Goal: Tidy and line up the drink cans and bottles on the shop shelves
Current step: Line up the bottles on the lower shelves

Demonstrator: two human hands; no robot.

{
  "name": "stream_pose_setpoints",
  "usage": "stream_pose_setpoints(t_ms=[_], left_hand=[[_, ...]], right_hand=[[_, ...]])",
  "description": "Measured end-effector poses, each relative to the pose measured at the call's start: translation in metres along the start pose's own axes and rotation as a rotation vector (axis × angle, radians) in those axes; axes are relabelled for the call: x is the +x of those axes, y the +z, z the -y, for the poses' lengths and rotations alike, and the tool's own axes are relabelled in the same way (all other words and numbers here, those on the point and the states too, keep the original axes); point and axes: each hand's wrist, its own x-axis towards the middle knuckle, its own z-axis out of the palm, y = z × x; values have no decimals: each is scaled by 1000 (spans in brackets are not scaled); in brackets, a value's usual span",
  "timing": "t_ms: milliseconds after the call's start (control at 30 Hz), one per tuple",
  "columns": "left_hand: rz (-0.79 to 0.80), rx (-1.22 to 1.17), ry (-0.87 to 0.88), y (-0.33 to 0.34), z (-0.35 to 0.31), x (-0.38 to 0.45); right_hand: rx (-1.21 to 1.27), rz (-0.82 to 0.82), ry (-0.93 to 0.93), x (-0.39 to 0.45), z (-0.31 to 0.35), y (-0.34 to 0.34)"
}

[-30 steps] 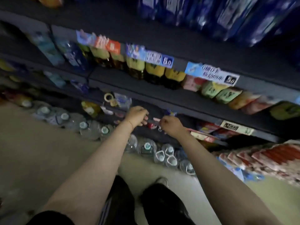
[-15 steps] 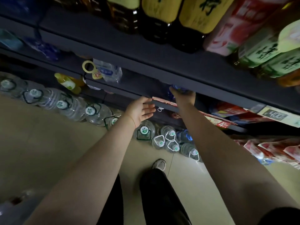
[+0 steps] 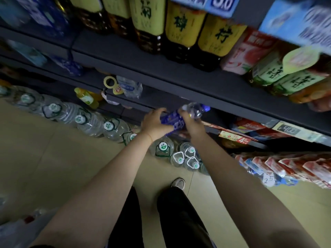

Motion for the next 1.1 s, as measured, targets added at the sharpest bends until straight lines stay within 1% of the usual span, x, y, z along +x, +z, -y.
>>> stream_pose_setpoints(t_ms=[33,67,133,200,267,300,333,400,467,567,633,800,867,967,1033,1100], left_hand=[[33,168,33,-9,-5,-10],[83,234,49,-20,-10,-21],[181,111,-2,-39,-19,-43],[235,1,-25,-59,-28,-66],[264,-103,31,-85,-38,-90],[274,-177,54,-96,-42,-97],[265,-246,51,-106,-46,-105],[198,-374,38,-138,-61,-127],[162,-499,54,-168,-76,-145],[136,-615,146,-211,-102,-167],[90,-691,221,-235,-120,-184],[-117,-826,376,-279,-155,-204],[-197,-868,443,-290,-167,-205],[-242,-849,546,-303,-186,-201],[-245,-801,611,-307,-198,-198],[-231,-765,669,-309,-210,-192]], right_hand=[[-60,74,29,-11,-4,3],[-118,144,53,-23,-4,7],[-221,287,85,-49,0,16],[-357,404,47,-81,11,23],[-435,460,-28,-116,33,28],[-443,475,-36,-127,43,29],[-437,487,-40,-138,53,29],[-394,523,-85,-167,84,35],[-341,559,-188,-196,114,44],[-282,574,-336,-239,157,59],[-223,588,-412,-262,179,70],[-173,618,-583,-302,226,90],[-239,596,-699,-310,240,91],[-473,535,-839,-322,260,83],[-621,434,-905,-326,275,79],[-667,299,-1019,-324,288,78]])
